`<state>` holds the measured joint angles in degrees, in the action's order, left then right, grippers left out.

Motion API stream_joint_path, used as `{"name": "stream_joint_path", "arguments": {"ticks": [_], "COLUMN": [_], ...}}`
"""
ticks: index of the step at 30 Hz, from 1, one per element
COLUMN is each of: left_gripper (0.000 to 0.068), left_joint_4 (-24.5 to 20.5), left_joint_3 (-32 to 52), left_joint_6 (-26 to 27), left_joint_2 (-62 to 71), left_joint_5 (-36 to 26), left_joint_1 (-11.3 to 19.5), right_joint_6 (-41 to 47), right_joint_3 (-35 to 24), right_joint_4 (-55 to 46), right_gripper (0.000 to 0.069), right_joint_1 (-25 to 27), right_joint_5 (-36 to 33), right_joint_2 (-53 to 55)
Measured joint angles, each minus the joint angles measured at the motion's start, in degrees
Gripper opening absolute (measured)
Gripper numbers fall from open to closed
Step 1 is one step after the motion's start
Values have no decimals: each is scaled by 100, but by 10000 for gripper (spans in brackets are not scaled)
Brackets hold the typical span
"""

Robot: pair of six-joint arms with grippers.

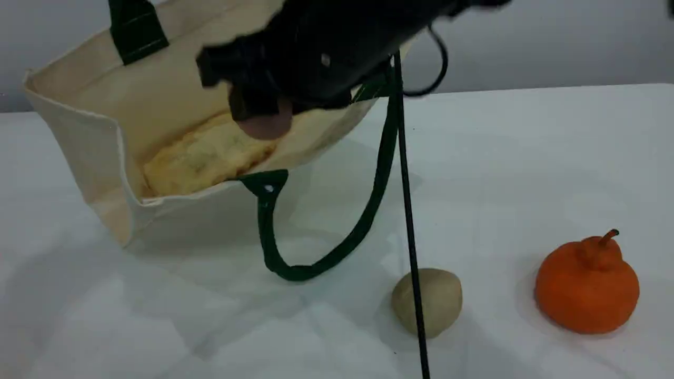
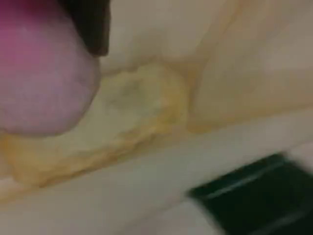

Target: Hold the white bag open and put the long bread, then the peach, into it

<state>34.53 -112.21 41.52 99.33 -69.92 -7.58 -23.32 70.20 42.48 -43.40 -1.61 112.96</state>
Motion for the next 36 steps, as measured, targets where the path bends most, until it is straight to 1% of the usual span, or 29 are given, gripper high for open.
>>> {"name": "stream_joint_path", "arguments": {"ticks": [2, 5, 7, 9, 10, 11, 16, 18, 21, 25, 31, 36], "left_gripper": [83, 83, 83, 83, 83, 83, 83, 83, 83, 83, 83, 83], "left_joint_4": [0, 0, 0, 0, 0, 0, -5, -5, -27, -22, -36, -269], "left_joint_3": [0, 0, 0, 0, 0, 0, 0, 0, 0, 0, 0, 0], "left_joint_6": [8, 8, 14, 14, 14, 14, 14, 14, 14, 17, 17, 17], "left_joint_2": [-5, -5, -5, -5, -5, -5, -5, -5, -5, -5, 0, 0], "left_joint_5": [0, 0, 0, 0, -5, -5, -5, -5, -5, -5, -5, -5], "left_joint_1": [0, 0, 0, 0, 0, 0, 0, 0, 0, 0, 0, 0], "right_joint_6": [3, 3, 7, 7, 10, 10, -120, -127, -163, -163, -163, -26], "right_joint_3": [65, 325, 567, 785, 889, 973, 1081, 1081, 1081, 1081, 1081, 1081], "right_joint_4": [6, 6, 0, -15, -15, -20, -64, -100, -285, -477, -883, -1577], "right_gripper": [342, 342, 342, 343, 356, 384, 583, 619, 622, 593, 586, 586], "right_joint_1": [0, 0, 0, 0, 0, 0, 69, 139, 284, 532, 821, 1050], "right_joint_5": [208, 257, 62, -279, -367, -431, -471, -537, -759, -1295, -1944, -2437], "right_joint_2": [166, 377, 492, 575, 596, 596, 590, 545, 418, 211, -150, -559]}}
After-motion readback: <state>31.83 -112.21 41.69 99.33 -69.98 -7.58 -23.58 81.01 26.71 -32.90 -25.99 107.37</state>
